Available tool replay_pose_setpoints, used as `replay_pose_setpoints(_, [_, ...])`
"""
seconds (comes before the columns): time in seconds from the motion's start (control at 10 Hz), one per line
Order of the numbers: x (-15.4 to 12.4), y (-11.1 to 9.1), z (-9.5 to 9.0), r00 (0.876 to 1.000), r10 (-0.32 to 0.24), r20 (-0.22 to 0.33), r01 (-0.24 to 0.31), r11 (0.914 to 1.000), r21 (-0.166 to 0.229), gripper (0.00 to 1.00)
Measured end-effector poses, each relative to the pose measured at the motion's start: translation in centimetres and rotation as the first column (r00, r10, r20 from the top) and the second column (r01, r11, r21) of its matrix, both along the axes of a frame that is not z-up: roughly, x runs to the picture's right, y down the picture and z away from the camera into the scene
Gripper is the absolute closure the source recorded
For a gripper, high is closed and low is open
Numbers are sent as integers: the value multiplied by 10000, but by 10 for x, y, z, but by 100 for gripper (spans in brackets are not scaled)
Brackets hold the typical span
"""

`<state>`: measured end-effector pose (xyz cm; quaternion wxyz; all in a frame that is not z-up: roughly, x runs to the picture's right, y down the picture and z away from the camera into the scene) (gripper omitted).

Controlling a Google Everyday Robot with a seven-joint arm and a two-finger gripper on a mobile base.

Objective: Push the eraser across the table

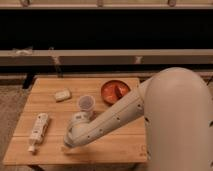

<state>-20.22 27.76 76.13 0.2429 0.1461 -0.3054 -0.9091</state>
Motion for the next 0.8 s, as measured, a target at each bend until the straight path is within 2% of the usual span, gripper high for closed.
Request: replay_pose_setpoints(0.8, [-4,-57,26,9973,-481,-553,514,9968,610,40])
